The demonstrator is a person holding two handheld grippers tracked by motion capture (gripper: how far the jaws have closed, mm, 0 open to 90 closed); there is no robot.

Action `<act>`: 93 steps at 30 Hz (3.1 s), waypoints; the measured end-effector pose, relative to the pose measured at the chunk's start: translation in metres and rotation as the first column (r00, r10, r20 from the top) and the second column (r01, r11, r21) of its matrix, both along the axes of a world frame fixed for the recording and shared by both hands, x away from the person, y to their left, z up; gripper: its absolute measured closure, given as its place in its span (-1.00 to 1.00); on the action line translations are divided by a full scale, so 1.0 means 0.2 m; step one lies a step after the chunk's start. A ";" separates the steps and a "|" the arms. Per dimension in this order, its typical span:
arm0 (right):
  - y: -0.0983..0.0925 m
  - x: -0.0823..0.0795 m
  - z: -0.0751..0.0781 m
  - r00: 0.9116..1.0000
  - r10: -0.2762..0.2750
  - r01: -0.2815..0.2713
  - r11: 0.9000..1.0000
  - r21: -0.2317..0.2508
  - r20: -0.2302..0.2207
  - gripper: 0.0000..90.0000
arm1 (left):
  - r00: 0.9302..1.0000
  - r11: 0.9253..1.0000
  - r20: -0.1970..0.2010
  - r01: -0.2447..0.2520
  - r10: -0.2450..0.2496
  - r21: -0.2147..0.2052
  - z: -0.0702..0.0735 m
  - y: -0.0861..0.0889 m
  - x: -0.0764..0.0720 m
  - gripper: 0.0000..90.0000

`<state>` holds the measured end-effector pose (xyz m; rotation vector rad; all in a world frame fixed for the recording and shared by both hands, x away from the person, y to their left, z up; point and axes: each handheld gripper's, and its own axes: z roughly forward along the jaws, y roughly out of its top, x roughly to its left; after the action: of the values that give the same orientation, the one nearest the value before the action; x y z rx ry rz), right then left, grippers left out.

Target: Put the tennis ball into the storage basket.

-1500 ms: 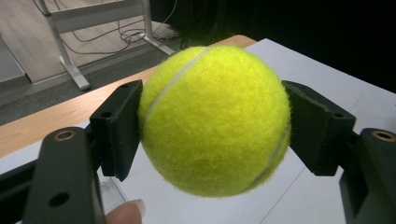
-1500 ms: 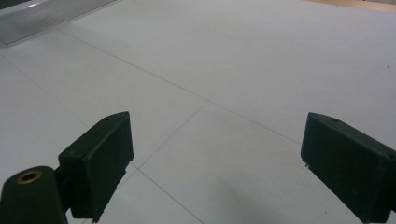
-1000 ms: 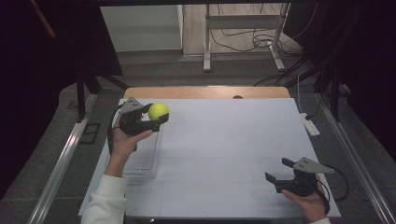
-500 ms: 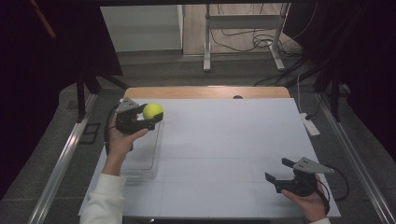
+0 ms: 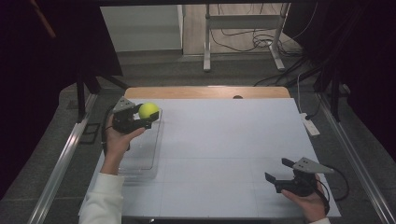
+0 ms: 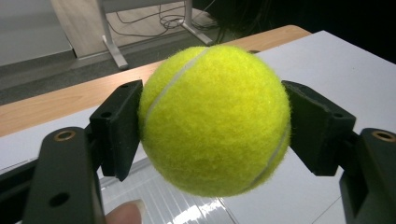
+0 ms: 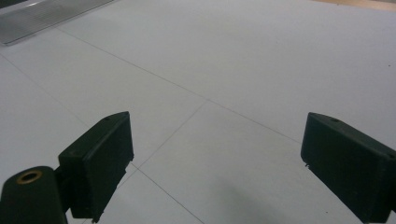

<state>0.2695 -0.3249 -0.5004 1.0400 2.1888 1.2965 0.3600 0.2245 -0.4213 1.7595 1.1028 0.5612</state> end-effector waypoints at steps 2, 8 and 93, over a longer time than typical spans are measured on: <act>0.00 0.00 0.00 1.000 0.001 -0.001 1.000 0.004 0.000 -0.80 | 1.000 1.000 0.001 -0.006 0.006 -0.001 0.00 0.01 0.00 -0.41; 0.00 0.00 0.00 1.000 0.000 0.000 1.000 0.004 -0.001 -0.79 | 0.999 0.999 -0.011 -0.036 0.036 0.010 -0.01 0.01 0.01 -0.41; 0.00 0.00 -0.01 1.000 0.010 -0.010 1.000 0.006 -0.008 -0.79 | 0.918 0.951 -0.286 -0.215 0.275 0.223 -0.25 0.22 0.36 -0.41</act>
<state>0.2694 -0.3249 -0.5017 1.0398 2.1999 1.3067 0.4316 0.2682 -0.4719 1.9319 1.5539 0.5634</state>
